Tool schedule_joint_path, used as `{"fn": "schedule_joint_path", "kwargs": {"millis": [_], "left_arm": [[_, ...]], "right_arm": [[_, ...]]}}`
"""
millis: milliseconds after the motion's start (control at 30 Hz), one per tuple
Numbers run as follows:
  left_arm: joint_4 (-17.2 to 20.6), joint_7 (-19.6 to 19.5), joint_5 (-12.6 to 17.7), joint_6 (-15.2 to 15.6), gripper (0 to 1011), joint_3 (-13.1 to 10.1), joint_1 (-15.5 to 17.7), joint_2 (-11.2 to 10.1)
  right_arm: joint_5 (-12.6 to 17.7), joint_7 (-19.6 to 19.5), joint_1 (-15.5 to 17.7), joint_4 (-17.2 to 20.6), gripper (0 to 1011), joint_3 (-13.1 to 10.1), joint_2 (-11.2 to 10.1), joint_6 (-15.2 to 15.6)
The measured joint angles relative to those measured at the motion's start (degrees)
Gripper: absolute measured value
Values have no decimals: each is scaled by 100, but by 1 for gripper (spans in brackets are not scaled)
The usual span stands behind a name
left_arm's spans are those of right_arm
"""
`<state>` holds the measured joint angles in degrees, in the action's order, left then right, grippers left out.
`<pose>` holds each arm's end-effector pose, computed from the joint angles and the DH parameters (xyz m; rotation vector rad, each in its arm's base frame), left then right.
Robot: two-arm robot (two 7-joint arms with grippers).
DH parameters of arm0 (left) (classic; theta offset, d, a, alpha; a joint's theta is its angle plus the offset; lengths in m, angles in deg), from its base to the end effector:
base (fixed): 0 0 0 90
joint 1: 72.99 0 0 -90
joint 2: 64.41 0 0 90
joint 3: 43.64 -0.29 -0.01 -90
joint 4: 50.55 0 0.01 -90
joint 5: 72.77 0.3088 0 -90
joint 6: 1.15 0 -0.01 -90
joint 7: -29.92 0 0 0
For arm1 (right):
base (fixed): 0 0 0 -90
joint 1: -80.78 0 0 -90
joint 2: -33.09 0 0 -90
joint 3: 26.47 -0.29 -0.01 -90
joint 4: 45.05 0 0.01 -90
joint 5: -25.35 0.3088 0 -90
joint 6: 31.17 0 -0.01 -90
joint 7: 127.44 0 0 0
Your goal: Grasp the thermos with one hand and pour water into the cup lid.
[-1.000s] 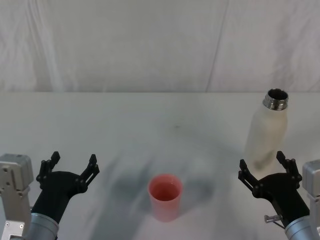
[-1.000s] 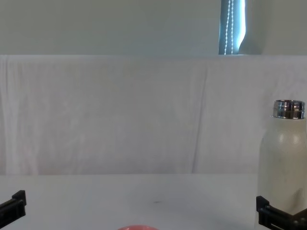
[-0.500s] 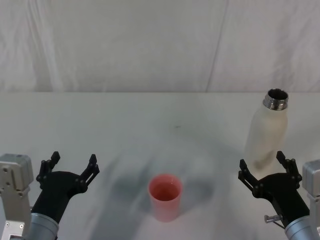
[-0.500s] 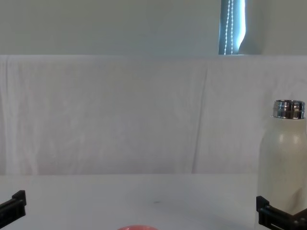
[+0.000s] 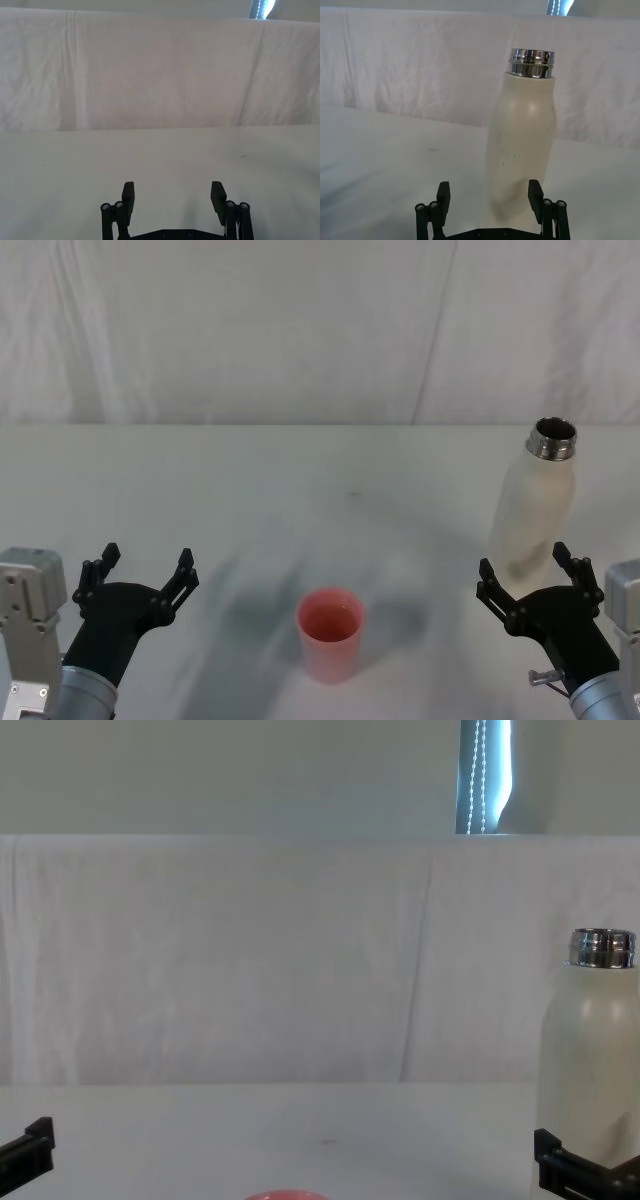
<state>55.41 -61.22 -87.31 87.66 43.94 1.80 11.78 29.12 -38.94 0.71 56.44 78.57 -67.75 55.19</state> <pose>0.2530 0.0375 -0.2852 -0.0381 0.0139 1.4459 0.2658 0.0383 -0.2976 -0.0033 -0.0887 -1.3020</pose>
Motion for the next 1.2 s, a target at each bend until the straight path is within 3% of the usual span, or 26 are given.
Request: {"fn": "schedule_joint_path", "kwargs": {"millis": [1200], "left_arm": [[0, 0, 0, 0, 1001, 0, 0, 0]], "right_arm": [[-4, 51, 10, 1, 1003, -22, 19, -8]]}}
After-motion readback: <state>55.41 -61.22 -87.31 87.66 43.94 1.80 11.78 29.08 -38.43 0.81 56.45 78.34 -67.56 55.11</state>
